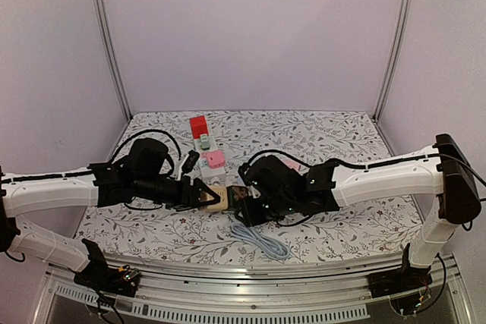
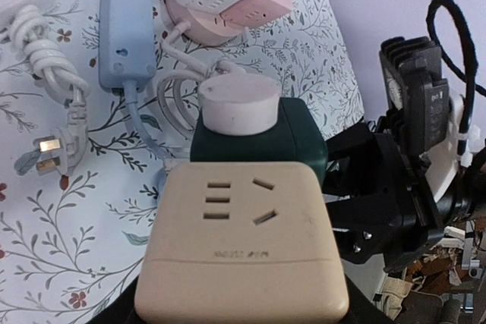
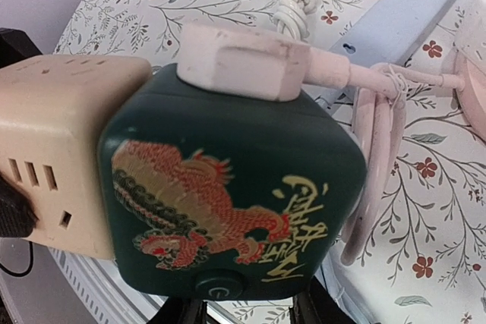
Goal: Pull the plug off the socket
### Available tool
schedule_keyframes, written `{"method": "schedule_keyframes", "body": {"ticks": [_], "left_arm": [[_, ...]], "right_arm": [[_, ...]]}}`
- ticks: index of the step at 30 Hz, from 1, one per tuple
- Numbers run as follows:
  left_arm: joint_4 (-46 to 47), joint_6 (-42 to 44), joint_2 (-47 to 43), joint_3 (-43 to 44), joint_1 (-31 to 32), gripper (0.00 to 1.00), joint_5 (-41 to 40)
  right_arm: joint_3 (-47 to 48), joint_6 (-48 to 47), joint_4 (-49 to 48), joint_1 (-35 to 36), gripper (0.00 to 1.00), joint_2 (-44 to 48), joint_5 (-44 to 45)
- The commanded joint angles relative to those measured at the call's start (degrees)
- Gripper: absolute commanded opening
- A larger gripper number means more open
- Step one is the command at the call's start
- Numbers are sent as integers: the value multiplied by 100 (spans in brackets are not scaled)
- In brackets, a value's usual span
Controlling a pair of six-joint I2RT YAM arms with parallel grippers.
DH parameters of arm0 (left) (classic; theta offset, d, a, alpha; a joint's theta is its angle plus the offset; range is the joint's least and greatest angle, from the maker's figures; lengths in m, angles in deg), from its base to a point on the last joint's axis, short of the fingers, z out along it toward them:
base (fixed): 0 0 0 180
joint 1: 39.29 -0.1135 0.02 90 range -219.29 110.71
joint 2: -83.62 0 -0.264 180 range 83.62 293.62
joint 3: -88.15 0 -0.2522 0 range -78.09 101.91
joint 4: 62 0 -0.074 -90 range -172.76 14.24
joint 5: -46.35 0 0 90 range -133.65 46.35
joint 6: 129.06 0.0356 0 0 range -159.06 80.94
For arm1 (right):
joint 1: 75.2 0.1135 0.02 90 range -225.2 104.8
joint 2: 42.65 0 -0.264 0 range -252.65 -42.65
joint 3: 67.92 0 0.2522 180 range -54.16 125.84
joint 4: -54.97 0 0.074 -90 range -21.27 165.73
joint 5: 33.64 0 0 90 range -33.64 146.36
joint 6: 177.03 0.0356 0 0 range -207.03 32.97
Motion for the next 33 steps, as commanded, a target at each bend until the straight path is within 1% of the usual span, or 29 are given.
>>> {"method": "schedule_keyframes", "body": {"ticks": [1, 5, 9, 15, 19, 21, 24, 27, 33], "left_arm": [[-31, -31, 112, 231, 181, 11, 642], [9, -192, 206, 310, 154, 11, 888], [8, -227, 208, 358, 132, 10, 860], [131, -380, 119, 251, -28, 11, 486], [280, -406, 133, 225, -49, 11, 497], [250, -397, 138, 250, -65, 11, 530], [227, -413, 121, 274, -107, 11, 596], [211, -368, 86, 283, -126, 11, 630], [235, -170, -55, 177, -128, 11, 611]], "right_arm": [[151, -344, -722, -126, 36, 51, 491], [36, -800, -511, -148, 36, 84, 755], [-52, -891, -491, -145, 39, 213, 504], [-284, -696, -505, -186, 51, 610, 212], [-485, -359, -529, -257, 62, 921, 7], [-521, -273, -532, -268, 70, 1047, -68], [-551, -267, -517, -270, 77, 1097, -133], [-532, -189, -503, -305, 79, 1035, -201], [-433, 464, -472, -473, 80, 901, -241]]}}
